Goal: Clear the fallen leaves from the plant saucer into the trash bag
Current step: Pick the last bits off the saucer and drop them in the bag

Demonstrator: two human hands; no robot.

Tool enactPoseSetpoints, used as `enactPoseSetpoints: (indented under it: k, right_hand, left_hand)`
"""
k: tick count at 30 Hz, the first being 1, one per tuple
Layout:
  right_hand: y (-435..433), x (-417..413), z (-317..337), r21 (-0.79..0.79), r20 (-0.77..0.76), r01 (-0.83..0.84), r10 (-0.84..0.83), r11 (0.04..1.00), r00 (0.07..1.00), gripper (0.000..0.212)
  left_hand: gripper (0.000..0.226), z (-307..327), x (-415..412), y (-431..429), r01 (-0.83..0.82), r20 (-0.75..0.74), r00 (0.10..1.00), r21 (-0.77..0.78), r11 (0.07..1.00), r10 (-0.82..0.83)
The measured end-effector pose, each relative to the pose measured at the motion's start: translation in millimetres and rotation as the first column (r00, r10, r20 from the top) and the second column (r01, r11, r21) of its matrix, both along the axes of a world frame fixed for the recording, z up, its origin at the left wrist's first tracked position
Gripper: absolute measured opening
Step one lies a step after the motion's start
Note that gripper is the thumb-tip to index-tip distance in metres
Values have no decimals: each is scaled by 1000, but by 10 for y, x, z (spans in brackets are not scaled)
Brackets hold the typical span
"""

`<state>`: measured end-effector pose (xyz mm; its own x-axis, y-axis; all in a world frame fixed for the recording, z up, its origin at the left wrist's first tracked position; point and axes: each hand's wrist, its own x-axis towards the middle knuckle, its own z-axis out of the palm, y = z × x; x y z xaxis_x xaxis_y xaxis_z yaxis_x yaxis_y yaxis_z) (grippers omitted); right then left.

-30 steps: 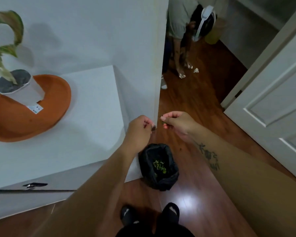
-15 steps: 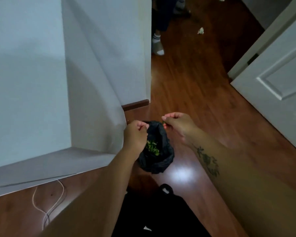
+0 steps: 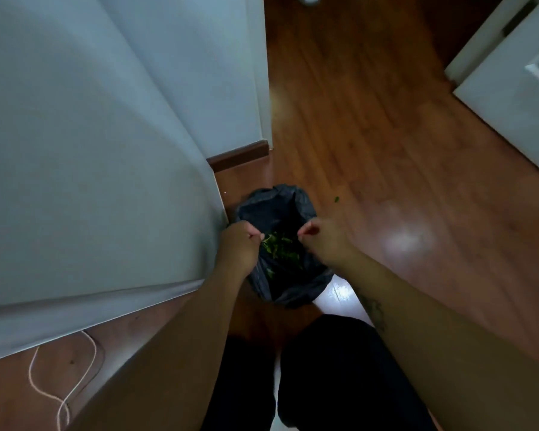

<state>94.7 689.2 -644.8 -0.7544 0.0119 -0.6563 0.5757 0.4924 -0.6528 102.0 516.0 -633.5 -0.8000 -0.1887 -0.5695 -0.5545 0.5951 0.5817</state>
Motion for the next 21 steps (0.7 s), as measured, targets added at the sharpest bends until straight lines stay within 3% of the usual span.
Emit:
enactPoseSetpoints:
  k: [5,8,12,16,21]
  right_hand:
    - [-31,22,581,-131,-10,131,-134,983,991,18]
    - [20,52,1173,-109,-44,111,-117,988,992,5]
    - [106,111,2153,-81,-64,110,-116,991,991,11]
    - [62,56,3158,-36,-165,49,-54,998,985,18]
    - [-245,-312,4105,-82,-332,21,-47,996,942,7]
  left_hand:
    - [9,464,50,-14,-15,-44,999,112,994,20]
    - [16,998,58,8,-8,-85,996,128,992,19]
    - [9,1927,84,64,110,-72,992,154,982,-100]
    - [25,2918,64,84,143,-177,977,128,981,-120]
    - [11,3895,-120,-73,135,-366,926,87,987,-94]
